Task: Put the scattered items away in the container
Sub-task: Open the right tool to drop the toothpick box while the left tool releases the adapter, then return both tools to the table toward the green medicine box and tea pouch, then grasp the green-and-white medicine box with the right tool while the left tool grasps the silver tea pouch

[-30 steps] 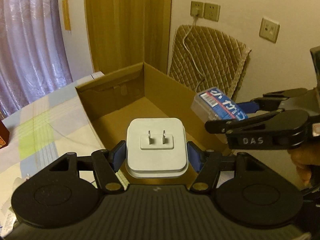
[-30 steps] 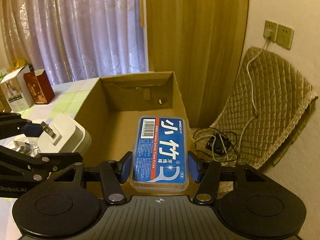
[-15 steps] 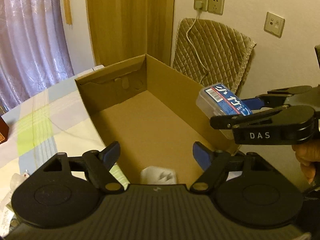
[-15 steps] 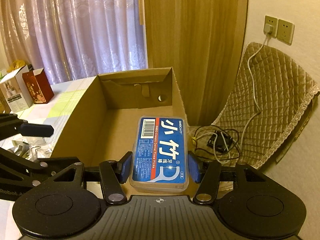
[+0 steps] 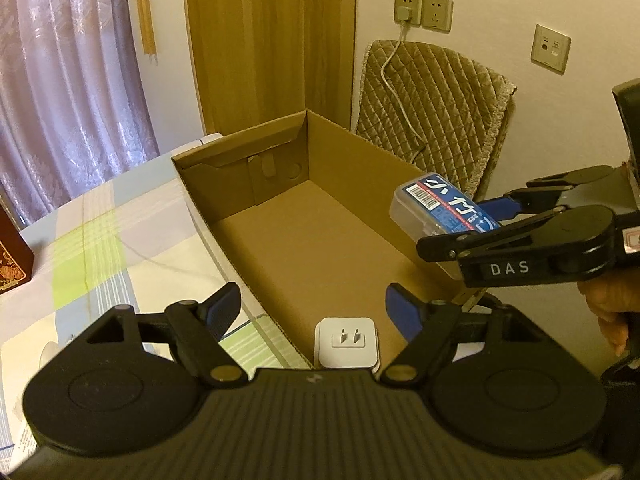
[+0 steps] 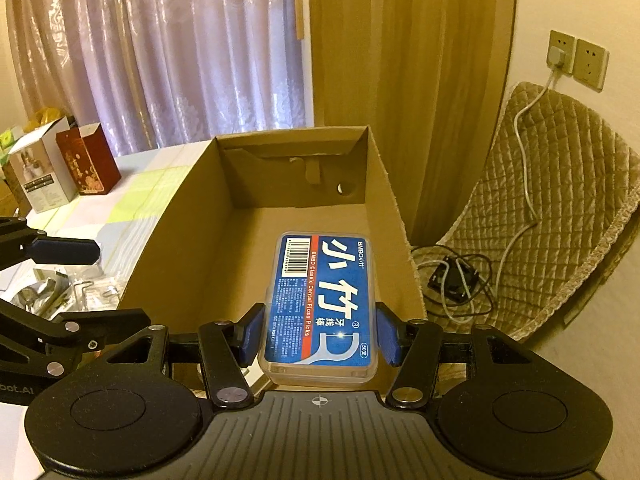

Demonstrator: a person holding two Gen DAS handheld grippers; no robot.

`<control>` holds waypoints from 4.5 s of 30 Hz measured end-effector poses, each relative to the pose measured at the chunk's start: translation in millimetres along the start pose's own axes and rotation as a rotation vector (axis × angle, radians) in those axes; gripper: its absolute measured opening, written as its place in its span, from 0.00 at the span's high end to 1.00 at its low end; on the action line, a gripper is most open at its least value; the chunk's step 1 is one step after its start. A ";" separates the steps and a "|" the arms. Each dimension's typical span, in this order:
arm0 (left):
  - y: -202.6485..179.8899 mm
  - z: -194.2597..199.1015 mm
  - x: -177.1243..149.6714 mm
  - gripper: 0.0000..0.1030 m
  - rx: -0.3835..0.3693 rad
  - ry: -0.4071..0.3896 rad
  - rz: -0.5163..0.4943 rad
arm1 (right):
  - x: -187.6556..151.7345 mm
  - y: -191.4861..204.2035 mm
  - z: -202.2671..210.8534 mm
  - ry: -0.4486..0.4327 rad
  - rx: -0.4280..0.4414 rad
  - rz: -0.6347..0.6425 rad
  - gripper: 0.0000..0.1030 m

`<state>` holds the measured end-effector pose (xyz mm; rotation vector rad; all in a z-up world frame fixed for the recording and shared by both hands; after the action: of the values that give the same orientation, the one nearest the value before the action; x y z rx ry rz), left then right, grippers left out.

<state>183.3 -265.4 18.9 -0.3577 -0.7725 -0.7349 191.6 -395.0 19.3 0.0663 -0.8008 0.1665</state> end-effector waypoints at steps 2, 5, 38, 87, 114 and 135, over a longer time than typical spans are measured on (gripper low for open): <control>0.7 0.8 -1.3 0.26 0.000 -0.001 0.005 | 0.6 1.1 -1.4 0.000 0.005 0.001 0.43; 1.3 2.0 -2.8 0.26 0.003 -0.002 0.009 | 2.0 3.0 -2.9 -0.007 0.011 0.004 0.43; 29.4 79.3 -53.2 0.07 0.181 -0.103 0.104 | 0.7 29.3 67.0 -0.166 0.021 -0.018 0.13; 175.4 136.2 -202.6 0.01 0.358 0.121 0.168 | -95.8 245.7 -23.9 0.128 0.263 0.250 0.13; 193.0 92.6 -197.1 0.39 0.307 0.150 0.027 | -100.3 258.4 -82.5 0.200 0.256 0.332 0.44; 165.8 77.4 -204.7 0.73 0.339 0.212 -0.043 | -104.0 246.2 -64.7 0.197 0.265 0.279 0.44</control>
<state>162.7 -12.2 -85.2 0.0427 -0.6900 -0.6557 123.6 -157.5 -101.5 0.1862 -0.5846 0.5350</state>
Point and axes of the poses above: each gripper's, at about its wrist camera, not at the fingertips, and z roughly against the way its jaws point, y to its left, x to its top, the point moved 1 cm from there along -z, roughly the way its jaws point, and after that the axes turned 4 degrees about -x, right-handed, at the moved point
